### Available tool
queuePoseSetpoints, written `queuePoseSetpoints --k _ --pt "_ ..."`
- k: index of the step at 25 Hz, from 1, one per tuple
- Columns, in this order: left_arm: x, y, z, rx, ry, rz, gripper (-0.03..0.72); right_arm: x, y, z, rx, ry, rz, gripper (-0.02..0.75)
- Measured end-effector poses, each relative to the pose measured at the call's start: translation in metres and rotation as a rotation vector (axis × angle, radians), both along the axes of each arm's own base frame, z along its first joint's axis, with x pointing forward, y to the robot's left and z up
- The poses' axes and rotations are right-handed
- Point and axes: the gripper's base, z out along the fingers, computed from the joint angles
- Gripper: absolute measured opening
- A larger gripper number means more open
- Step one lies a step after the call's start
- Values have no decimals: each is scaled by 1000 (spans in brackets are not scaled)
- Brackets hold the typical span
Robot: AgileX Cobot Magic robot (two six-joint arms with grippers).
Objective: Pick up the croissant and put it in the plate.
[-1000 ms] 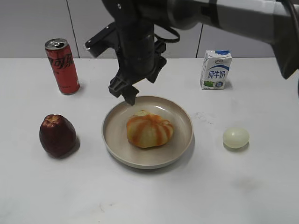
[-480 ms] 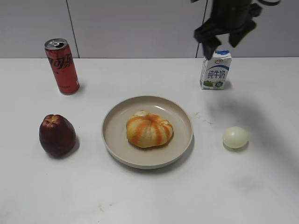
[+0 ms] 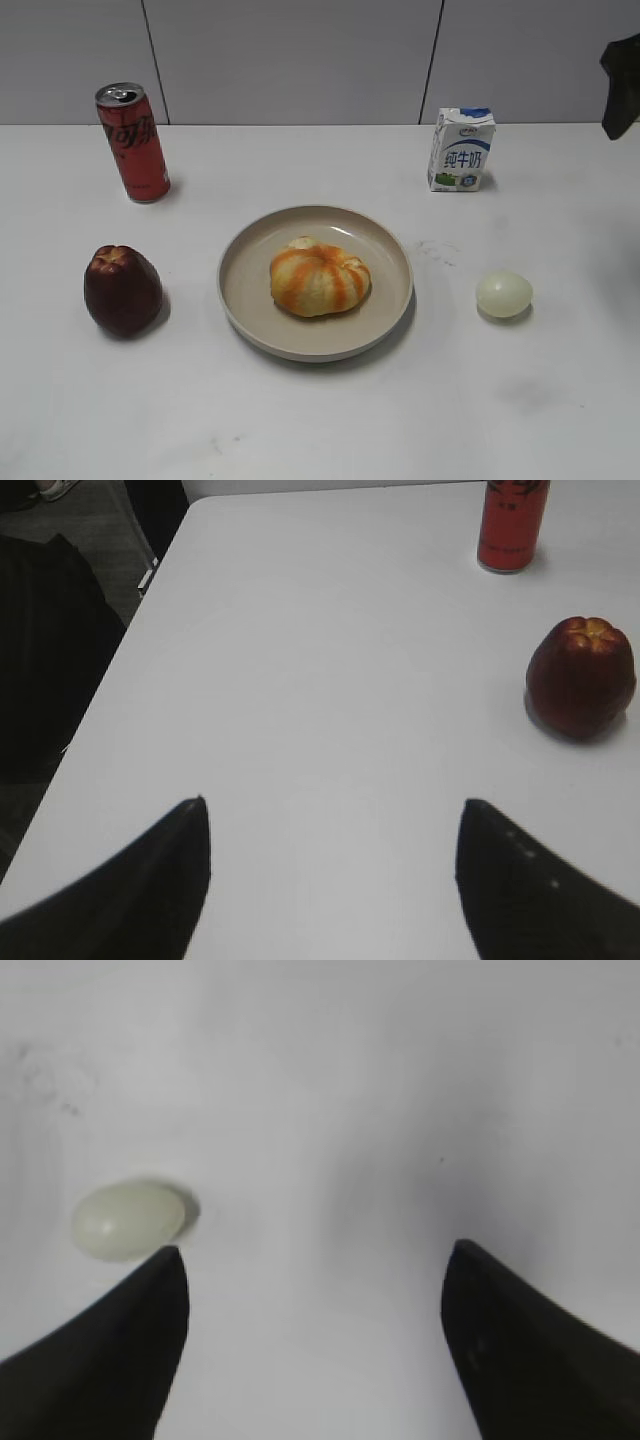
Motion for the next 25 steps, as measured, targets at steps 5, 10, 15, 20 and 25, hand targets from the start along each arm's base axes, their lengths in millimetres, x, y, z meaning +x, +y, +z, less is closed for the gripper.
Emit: queuePoseSetpoints --k 5,10,15,20,25 --pt "0 0 0 0 0 0 584 -70 -3 1 21 49 0 592" --pt "0 0 0 0 0 0 584 -146 -10 -8 23 43 0 592" --pt "0 0 0 0 0 0 584 -207 -16 -26 33 -67 -1 590" --pt "0 0 0 0 0 0 584 -256 -21 -42 45 -196 -1 590" --pt "0 0 0 0 0 0 584 -296 -24 -37 64 -376 1 590"
